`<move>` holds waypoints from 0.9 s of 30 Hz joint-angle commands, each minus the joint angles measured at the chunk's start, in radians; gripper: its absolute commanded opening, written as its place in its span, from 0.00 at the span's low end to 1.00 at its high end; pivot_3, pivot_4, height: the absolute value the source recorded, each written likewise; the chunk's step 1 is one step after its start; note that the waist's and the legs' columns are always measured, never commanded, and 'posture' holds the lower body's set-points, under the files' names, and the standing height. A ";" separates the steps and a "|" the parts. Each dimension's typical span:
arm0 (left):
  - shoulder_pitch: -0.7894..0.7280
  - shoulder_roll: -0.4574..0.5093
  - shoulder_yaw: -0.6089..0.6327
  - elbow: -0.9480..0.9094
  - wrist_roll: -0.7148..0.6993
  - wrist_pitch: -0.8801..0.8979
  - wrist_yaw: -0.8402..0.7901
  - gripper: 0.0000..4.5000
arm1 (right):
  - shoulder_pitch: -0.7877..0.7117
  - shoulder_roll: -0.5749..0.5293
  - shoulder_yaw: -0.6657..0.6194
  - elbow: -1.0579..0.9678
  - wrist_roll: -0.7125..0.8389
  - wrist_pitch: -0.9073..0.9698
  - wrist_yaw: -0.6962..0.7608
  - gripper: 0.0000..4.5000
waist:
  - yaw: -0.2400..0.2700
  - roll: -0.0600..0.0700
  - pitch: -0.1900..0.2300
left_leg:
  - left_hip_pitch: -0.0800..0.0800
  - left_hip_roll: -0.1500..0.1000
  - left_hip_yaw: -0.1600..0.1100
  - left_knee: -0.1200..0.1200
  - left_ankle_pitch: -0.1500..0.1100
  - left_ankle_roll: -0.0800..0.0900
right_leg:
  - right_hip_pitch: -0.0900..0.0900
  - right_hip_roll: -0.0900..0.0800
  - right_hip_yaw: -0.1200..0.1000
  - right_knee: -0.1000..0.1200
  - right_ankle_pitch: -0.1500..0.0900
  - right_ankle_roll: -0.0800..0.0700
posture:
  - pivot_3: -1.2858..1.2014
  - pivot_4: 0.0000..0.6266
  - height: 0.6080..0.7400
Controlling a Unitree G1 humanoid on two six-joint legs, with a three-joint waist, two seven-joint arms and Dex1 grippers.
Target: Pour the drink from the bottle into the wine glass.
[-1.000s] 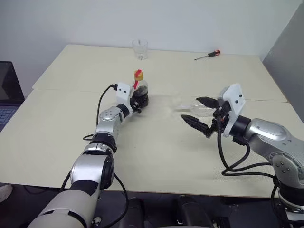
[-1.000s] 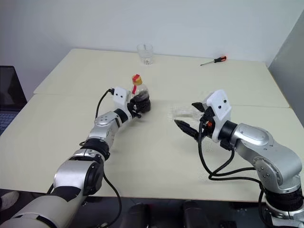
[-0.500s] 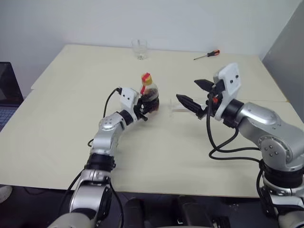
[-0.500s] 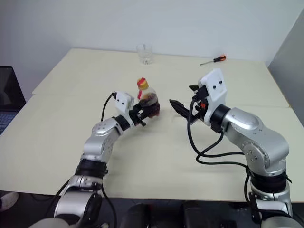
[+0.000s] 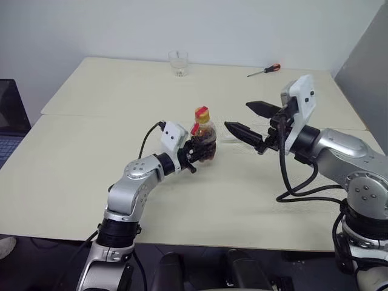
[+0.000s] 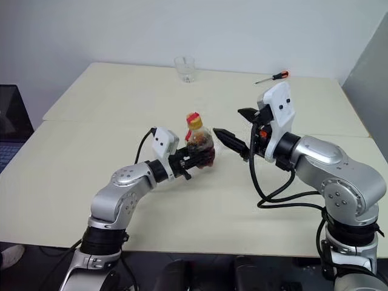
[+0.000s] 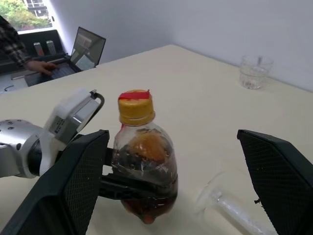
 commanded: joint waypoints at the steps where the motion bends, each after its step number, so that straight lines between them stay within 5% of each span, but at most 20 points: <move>1: -0.016 -0.006 -0.007 -0.051 -0.019 -0.008 -0.002 0.30 | -0.005 -0.033 -0.046 -0.038 0.046 0.015 0.004 1.00 | 0.000 0.000 0.000 | 0.000 0.000 0.000 0.000 0.000 0.000 | 0.000 0.000 0.000 0.000 0.000 0.000 | 0.52 0.24 1.00; 11: -0.031 -0.027 -0.043 -0.037 0.009 -0.029 0.024 0.28 | -0.039 0.073 0.015 -0.048 0.066 0.041 -0.139 1.00 | 0.000 0.000 0.000 | 0.000 0.000 0.000 0.000 0.000 0.000 | 0.000 0.000 0.001 0.000 0.000 0.000 | 0.52 0.24 1.00; 27: -0.017 -0.024 -0.083 -0.052 0.051 -0.065 0.035 0.23 | -0.079 0.124 0.092 0.027 -0.005 0.025 -0.173 1.00 | -0.001 0.000 0.000 | 0.000 0.000 0.000 0.000 0.000 0.000 | 0.000 0.000 0.001 0.000 0.000 0.000 | 0.52 0.24 1.00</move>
